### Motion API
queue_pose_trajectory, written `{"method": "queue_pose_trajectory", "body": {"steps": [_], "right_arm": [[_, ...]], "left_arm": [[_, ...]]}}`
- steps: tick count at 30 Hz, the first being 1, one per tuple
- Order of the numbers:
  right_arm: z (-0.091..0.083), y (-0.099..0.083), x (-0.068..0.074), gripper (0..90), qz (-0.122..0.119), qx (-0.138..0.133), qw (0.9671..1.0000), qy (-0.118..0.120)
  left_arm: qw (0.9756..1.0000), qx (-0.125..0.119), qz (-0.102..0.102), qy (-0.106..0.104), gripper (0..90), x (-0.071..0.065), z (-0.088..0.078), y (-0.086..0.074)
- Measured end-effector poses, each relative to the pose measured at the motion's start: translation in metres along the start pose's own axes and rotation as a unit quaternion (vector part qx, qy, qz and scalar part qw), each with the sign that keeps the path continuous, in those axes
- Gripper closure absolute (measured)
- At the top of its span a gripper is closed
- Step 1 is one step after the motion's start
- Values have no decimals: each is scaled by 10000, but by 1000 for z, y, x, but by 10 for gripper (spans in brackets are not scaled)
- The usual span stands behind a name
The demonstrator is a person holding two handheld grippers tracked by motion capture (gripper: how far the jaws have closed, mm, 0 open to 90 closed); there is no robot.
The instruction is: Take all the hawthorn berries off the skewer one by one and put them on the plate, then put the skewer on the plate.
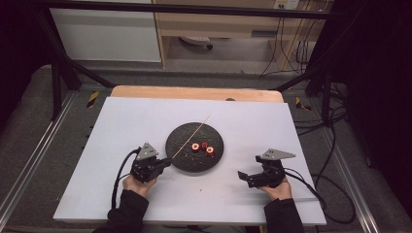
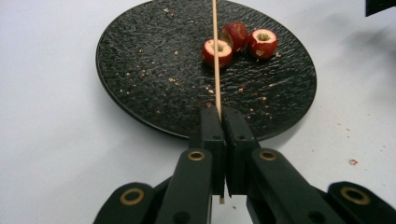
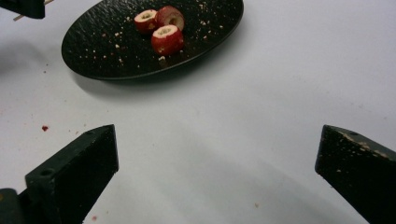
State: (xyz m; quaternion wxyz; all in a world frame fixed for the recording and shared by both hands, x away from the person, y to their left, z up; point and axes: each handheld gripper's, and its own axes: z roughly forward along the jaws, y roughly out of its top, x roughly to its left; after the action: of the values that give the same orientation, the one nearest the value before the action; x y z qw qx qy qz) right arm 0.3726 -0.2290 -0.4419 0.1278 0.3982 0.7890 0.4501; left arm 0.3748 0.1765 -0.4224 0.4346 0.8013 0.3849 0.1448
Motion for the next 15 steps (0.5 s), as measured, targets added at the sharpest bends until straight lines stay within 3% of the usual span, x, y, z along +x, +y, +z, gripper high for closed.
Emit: {"method": "queue_pose_trajectory", "body": {"steps": [15], "right_arm": [[-6, -14, -4, 3, -12, 63, 9999, -87]], "left_arm": [[9981, 544, -85, 269, 884, -3, 27, 8]]}}
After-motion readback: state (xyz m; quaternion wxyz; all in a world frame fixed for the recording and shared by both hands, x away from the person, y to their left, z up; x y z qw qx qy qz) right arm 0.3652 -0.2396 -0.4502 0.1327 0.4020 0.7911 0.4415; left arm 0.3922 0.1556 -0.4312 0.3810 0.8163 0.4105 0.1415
